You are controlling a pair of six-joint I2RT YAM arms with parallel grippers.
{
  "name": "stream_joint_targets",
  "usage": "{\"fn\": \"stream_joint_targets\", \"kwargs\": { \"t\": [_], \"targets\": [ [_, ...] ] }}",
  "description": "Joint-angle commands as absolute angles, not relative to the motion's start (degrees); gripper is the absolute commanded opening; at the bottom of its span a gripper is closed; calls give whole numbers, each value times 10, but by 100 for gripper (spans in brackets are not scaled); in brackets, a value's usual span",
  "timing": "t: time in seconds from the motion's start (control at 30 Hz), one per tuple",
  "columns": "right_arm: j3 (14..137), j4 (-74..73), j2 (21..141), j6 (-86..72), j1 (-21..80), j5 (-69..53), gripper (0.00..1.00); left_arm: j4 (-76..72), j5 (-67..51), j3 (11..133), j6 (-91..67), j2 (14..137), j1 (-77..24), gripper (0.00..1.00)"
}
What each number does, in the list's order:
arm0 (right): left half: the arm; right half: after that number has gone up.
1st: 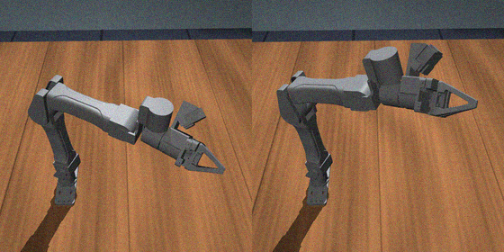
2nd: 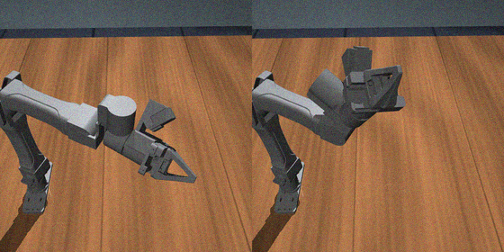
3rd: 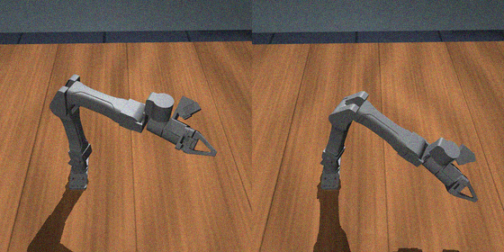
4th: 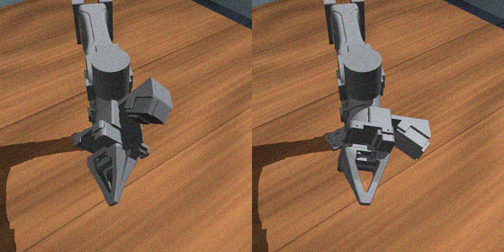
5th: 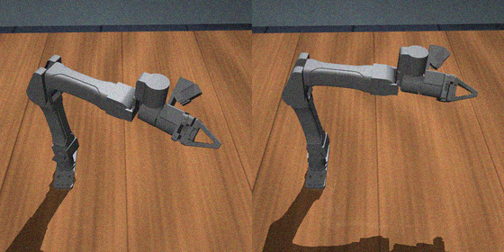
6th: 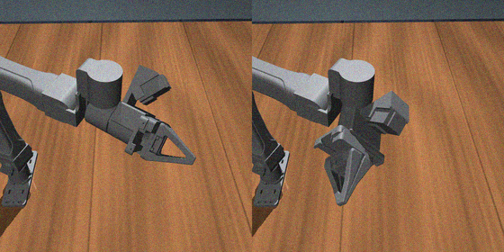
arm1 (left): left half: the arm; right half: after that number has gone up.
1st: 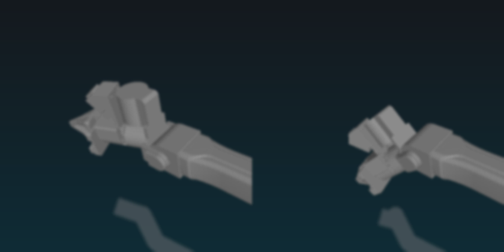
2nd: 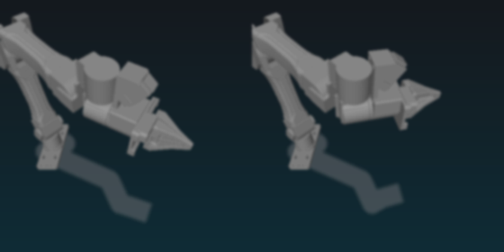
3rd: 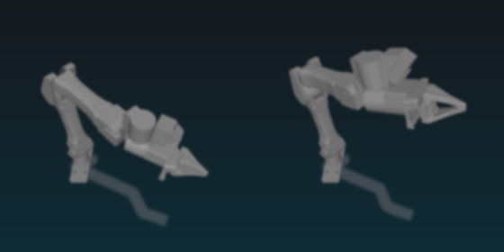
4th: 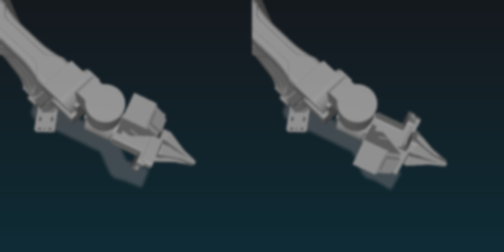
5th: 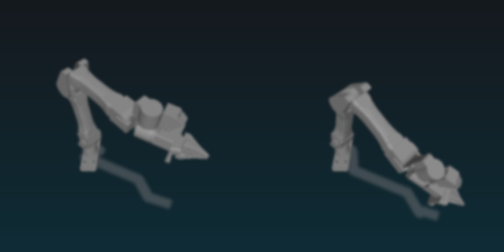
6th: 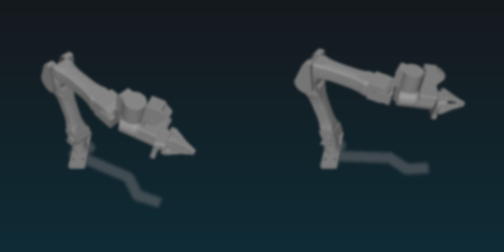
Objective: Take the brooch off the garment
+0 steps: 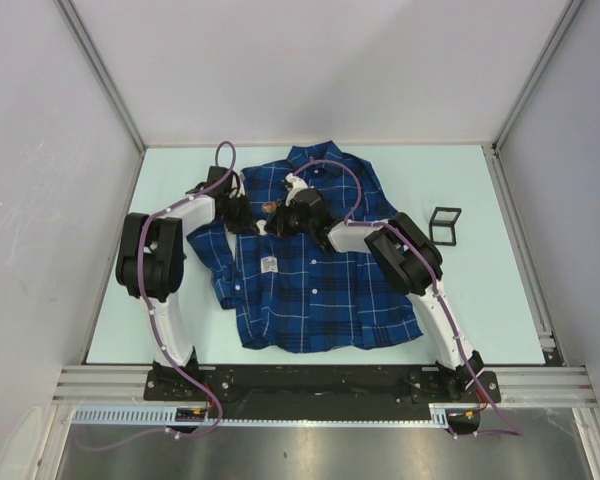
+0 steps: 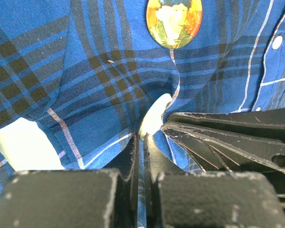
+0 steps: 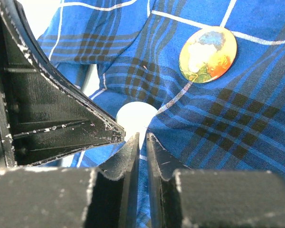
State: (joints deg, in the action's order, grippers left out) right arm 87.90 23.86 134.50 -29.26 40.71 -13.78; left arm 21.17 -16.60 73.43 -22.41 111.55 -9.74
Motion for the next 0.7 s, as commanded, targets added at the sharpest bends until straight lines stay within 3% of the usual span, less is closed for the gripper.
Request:
{"fn": "stream_joint_targets", "kwargs": {
  "t": [0.0, 0.67],
  "targets": [
    [909, 244, 1361, -332, 396, -152, 16, 236, -168, 748, -213, 1086, -108, 0],
    [940, 198, 1390, -466, 377, -186, 22, 238, -145, 753, -206, 1081, -120, 0]
  ]
}}
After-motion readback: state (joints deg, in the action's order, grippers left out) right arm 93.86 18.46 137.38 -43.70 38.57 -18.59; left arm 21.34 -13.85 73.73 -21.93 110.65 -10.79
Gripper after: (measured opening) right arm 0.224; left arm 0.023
